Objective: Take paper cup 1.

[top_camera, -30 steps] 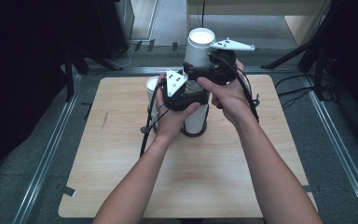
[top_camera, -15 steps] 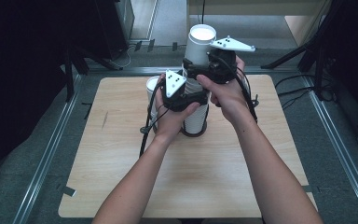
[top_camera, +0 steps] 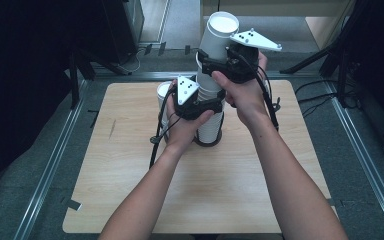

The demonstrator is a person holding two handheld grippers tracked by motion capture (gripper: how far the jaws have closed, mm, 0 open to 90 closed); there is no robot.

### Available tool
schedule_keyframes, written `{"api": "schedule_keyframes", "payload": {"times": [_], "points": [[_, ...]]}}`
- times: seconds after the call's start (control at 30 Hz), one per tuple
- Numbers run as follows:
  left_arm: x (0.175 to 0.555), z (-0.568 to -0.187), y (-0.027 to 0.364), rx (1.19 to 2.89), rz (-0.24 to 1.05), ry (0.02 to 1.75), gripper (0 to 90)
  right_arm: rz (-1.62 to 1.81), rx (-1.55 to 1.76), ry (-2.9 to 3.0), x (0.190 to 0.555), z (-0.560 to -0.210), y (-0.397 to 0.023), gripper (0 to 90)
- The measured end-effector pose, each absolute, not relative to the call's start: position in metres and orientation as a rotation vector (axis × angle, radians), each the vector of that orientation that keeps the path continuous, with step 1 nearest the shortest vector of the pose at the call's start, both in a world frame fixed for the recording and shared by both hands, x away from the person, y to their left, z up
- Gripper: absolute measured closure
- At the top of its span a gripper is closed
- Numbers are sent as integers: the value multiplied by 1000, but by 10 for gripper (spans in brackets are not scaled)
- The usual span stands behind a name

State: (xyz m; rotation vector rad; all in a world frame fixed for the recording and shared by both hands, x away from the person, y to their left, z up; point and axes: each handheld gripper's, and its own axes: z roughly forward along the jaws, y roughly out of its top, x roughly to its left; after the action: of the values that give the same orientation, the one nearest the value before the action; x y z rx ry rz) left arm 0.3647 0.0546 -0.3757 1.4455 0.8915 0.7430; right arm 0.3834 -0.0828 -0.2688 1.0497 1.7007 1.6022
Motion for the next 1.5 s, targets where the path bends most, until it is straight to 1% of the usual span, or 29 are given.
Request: {"api": "schedule_keyframes", "payload": {"times": [0.53,0.83,1.27,1.4,1.5], "points": [[365,-378,55,1446,744,884,62,1681,1022,1559,364,-243,-90,162],[365,-379,55,1441,748,876,62,1718,1010,1509,349,-235,-101,162],[362,-378,56,1452,749,878,62,1697,1021,1462,333,-245,-129,160],[358,-377,64,1423,704,876,91,1685,1035,1459,328,-250,-138,159],[353,-377,65,1428,712,858,104,1672,1043,1454,324,-256,-143,158]]}}
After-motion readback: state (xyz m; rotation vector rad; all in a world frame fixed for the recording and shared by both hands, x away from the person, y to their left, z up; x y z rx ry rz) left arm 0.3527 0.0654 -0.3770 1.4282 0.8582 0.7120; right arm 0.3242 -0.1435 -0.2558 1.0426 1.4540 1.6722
